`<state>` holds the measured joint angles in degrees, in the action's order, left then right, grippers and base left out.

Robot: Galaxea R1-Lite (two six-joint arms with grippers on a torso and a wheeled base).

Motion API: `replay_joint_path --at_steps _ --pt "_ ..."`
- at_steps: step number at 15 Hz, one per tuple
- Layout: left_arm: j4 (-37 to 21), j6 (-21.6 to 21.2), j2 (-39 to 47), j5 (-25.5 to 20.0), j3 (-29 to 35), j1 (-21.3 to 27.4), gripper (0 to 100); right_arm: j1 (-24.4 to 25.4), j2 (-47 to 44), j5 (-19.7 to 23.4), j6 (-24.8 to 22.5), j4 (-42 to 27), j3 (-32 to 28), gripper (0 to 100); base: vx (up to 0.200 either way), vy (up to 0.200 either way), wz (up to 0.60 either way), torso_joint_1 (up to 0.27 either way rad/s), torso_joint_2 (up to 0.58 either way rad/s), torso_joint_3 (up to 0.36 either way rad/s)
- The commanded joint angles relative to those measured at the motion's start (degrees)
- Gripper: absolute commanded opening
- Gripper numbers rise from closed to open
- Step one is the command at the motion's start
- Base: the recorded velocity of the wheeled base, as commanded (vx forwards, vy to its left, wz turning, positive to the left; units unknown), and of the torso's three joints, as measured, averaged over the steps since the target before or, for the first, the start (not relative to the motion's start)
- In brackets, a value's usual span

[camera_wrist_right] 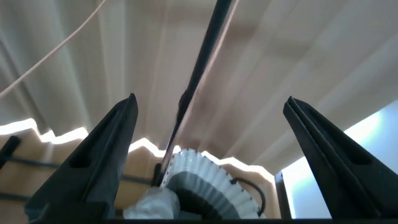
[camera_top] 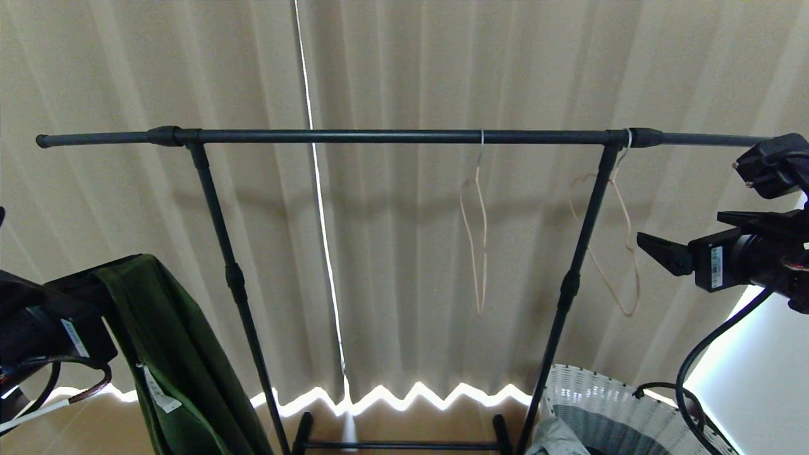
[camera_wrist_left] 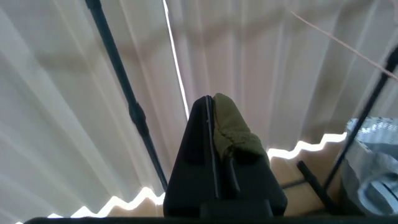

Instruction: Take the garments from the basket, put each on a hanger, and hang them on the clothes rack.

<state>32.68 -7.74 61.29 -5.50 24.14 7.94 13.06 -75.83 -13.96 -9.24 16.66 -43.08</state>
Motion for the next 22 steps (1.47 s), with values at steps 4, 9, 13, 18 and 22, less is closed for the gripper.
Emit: replay_joint_path --at_steps 4,9,13,18,22 --pt "0.01 -0.17 0.23 -0.04 -0.23 0.06 0 -1.45 -0.55 -0.72 0.98 -2.6 0.28 100 0.2 0.0 0.0 0.0 0.0 0.002" --pt "0.01 -0.26 0.32 -0.04 -0.23 0.06 0 -1.45 -2.05 -2.83 4.76 -9.9 -0.51 100 0.0 0.0 0.0 0.0 0.0 0.0" --pt "0.01 -0.26 0.76 -0.04 -0.23 0.06 0 -1.54 -7.67 -2.92 10.73 -11.39 -4.2 100 0.0 0.0 0.0 0.0 0.0 0.0" --pt "0.01 -0.26 1.11 -0.04 -0.06 0.15 0 -1.63 -15.49 -9.16 18.38 -15.7 -11.15 100 0.0 0.0 0.0 0.0 0.0 0.0" --pt "0.01 -0.26 0.93 -0.04 -0.06 0.15 0 -1.28 -15.84 -9.51 18.38 -15.61 -11.41 100 0.0 0.0 0.0 0.0 0.0 0.0"
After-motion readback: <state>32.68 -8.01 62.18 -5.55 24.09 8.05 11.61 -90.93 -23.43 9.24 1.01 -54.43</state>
